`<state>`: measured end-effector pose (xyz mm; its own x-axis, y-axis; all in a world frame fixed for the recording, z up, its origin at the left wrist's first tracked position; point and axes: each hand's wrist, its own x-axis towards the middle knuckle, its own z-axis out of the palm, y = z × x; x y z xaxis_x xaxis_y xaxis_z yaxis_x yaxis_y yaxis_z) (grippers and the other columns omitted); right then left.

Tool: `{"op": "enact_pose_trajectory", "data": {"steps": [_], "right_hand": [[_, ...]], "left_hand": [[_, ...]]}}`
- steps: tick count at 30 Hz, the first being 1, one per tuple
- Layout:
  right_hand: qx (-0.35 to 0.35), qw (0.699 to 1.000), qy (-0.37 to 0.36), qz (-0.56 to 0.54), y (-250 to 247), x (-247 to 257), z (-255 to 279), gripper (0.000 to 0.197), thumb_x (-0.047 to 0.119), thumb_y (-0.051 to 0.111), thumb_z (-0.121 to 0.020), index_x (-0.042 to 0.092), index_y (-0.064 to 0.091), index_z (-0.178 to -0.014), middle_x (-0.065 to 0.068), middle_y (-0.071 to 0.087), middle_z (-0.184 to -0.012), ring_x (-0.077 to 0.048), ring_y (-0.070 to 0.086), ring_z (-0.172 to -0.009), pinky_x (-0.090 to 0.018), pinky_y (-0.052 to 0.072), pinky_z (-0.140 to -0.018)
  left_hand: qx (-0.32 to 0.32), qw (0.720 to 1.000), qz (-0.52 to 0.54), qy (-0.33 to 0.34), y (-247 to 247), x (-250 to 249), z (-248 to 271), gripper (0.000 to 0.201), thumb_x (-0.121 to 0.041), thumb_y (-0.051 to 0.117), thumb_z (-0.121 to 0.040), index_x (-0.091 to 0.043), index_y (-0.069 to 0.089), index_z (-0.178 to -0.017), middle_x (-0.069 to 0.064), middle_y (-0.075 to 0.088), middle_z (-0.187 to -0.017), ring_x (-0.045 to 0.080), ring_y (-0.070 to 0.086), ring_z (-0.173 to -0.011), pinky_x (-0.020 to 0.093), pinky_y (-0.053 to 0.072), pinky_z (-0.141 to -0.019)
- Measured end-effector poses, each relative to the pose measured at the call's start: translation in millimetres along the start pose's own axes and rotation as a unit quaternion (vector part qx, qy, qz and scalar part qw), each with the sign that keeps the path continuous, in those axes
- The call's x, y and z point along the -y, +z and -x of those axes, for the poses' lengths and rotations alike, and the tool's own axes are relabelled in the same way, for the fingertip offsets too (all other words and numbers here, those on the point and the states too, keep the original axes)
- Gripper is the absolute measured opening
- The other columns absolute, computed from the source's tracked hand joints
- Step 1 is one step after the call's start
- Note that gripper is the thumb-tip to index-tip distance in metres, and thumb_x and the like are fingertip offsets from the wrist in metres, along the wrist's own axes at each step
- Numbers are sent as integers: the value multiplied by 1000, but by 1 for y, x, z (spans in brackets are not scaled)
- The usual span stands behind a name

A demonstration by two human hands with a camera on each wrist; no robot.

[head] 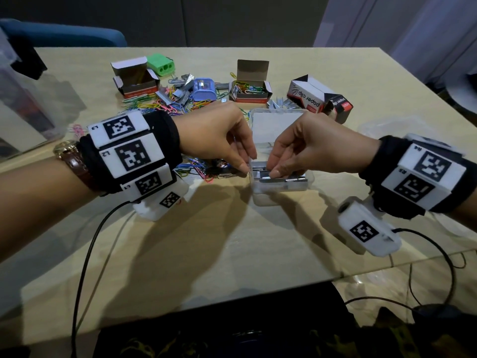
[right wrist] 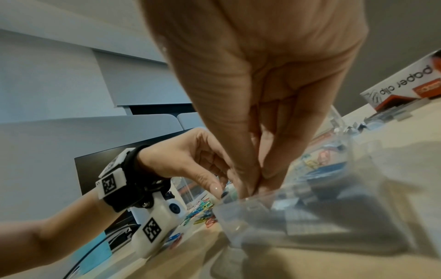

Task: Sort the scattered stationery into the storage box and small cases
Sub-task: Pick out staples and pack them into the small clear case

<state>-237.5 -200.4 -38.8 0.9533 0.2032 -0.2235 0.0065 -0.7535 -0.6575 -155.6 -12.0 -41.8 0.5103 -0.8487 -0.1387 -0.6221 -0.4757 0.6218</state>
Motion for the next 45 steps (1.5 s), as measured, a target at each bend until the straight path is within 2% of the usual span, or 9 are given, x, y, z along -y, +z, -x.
{"op": "enact_pose_trajectory", "data": {"steps": [7,13,17,22,27,31,35,42,45], "right_hand": [[41,999,-18,7,0,-3,0,12,14,81,-74,15,79,-86,3,75,-72,-1,65,-60,-15,52,-62],[12,990,-85,111,4,-7,-1,11,19,82,-75,24,80,-85,24,65,-57,3,62,-57,-7,39,-53],[-23,982,-108,154,-3,-6,0,9,22,81,-77,26,80,-86,10,74,-72,1,67,-64,-12,45,-60],[47,982,-121,139,-16,-1,1,14,34,82,-70,30,78,-82,16,72,-69,0,68,-66,-15,47,-63],[94,975,-127,158,-11,-3,-6,14,34,82,-71,30,80,-84,17,72,-70,-4,67,-68,-22,48,-63],[93,972,-123,176,-8,-5,-10,10,31,83,-72,32,78,-81,17,70,-67,-5,64,-64,-11,39,-57],[79,972,-124,183,-7,-5,-9,9,29,82,-74,34,77,-80,25,65,-62,-4,63,-61,-9,38,-55],[-26,961,-152,231,-3,-10,-5,15,20,74,-77,31,76,-88,11,68,-69,-1,58,-58,-34,52,-61],[-8,960,-186,210,-5,-14,-5,19,22,73,-80,36,76,-93,11,69,-76,-2,59,-61,-33,51,-58]], "left_hand": [[2,1000,2,-4,0,-1,-1,30,-21,83,-71,-12,75,-99,-5,75,-83,2,71,-77,21,55,-81],[-3,1000,-1,-7,1,0,-1,30,-20,83,-72,-12,76,-99,-4,75,-84,1,71,-77,20,55,-80],[2,1000,3,-9,0,-1,-1,29,-21,82,-73,-12,75,-100,-4,76,-85,1,71,-77,23,54,-82],[4,1000,-2,-9,0,-1,-1,28,-22,82,-73,-12,76,-99,-4,76,-84,2,71,-77,25,54,-81],[8,1000,-12,-5,0,-3,-1,29,-25,81,-72,-13,76,-98,-3,76,-84,5,71,-77,29,55,-80],[8,1000,-13,-9,0,-3,0,29,-27,82,-72,-14,77,-97,-4,76,-84,6,71,-77,32,56,-82],[7,1000,-8,-12,1,-3,0,29,-26,83,-70,-14,77,-96,-5,75,-81,5,71,-75,30,55,-81],[10,1000,-5,-6,0,-2,0,27,-23,83,-72,-14,77,-96,-6,76,-81,5,72,-76,30,55,-80],[11,1000,-4,-3,0,-1,1,27,-24,83,-71,-14,77,-96,-5,76,-82,6,72,-77,32,56,-81]]}}
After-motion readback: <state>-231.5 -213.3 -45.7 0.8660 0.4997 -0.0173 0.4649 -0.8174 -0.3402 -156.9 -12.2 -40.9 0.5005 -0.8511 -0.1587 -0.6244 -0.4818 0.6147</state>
